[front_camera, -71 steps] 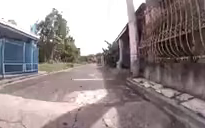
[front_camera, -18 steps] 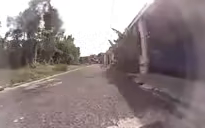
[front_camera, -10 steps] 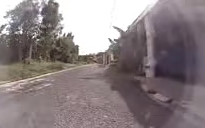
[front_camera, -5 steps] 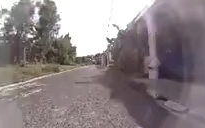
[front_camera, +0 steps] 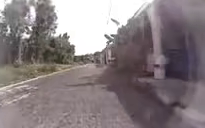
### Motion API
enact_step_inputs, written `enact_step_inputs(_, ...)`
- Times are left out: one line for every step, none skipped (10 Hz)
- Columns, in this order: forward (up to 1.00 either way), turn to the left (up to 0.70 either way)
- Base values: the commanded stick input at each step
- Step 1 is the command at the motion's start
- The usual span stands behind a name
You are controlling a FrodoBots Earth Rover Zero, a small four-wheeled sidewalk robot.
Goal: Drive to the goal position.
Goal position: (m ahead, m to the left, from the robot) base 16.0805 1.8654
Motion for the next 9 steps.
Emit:
enact_step_inputs(0.85,0.00)
enact_step_inputs(0.85,0.01)
enact_step_inputs(0.85,0.09)
enact_step_inputs(0.85,0.02)
enact_step_inputs(0.85,0.00)
enact_step_inputs(0.85,0.00)
enact_step_inputs(0.85,0.00)
enact_step_inputs(0.85,0.00)
enact_step_inputs(0.85,0.00)
